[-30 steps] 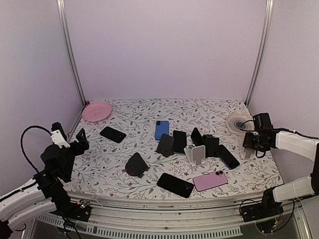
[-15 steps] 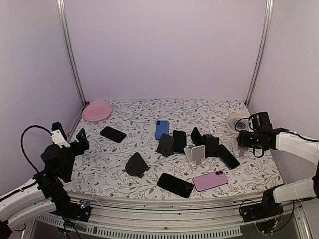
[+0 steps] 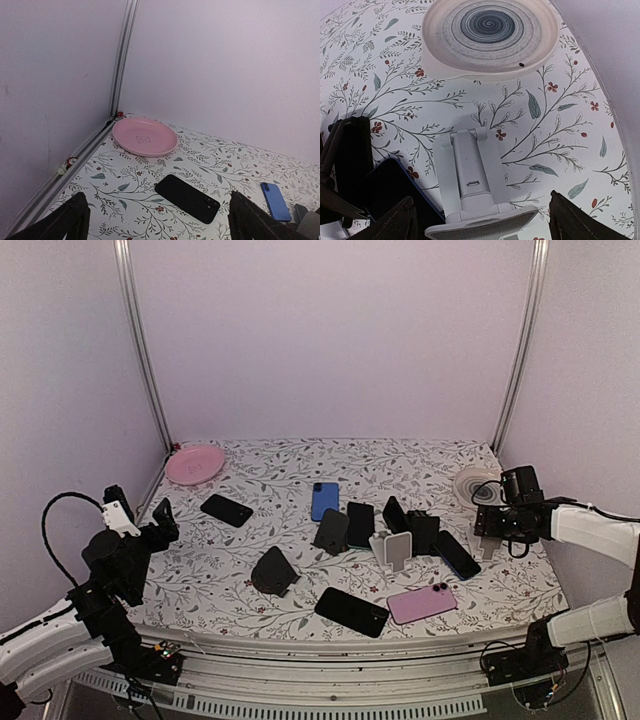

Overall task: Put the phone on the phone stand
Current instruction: Move the phone stand to the center of the board, then pick up the phone at the center of the board.

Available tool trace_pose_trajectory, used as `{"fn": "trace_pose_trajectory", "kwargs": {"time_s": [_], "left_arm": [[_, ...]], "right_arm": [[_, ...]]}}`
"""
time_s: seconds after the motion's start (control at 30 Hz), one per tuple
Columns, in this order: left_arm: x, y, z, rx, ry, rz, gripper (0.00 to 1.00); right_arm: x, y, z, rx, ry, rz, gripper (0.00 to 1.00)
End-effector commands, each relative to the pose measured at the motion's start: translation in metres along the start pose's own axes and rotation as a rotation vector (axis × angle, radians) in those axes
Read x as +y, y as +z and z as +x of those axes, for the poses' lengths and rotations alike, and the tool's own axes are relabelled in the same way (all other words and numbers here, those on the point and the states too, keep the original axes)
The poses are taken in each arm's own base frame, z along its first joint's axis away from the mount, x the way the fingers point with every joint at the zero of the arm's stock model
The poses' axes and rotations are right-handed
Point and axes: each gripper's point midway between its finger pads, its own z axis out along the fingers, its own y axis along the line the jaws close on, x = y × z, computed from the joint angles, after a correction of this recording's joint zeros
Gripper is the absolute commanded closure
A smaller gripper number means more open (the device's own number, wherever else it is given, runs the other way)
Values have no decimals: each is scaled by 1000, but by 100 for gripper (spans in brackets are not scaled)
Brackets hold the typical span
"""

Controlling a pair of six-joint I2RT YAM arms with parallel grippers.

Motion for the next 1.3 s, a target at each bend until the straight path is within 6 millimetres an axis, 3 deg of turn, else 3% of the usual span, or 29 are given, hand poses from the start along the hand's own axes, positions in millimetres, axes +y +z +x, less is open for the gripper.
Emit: {"fn": "trace_pose_trajectory", "kwargs": {"time_s": [0.0,0.27,0.5,0.7,0.9,1.27], "left_arm": [[4,0,3,0,-3,-12,3],[4,1,3,1,-1,-12,3],[4,1,3,1,-3,-12,3],[5,0,3,1,-2,-14,3],[5,0,3,-1,-5,-15,3],[6,0,3,-1,-5,-15,3]], "right_arm": [[2,-9,-13,-28,17,-6,8],[18,-46,-32,-96,17,-71,8],[74,-60,-25,-83,-50,-266,8],[121,-36,5,25,-138,-325,8],[114,-1,24,101,-135,-196,17],[112,26,44,150,-141,-197,20]]}}
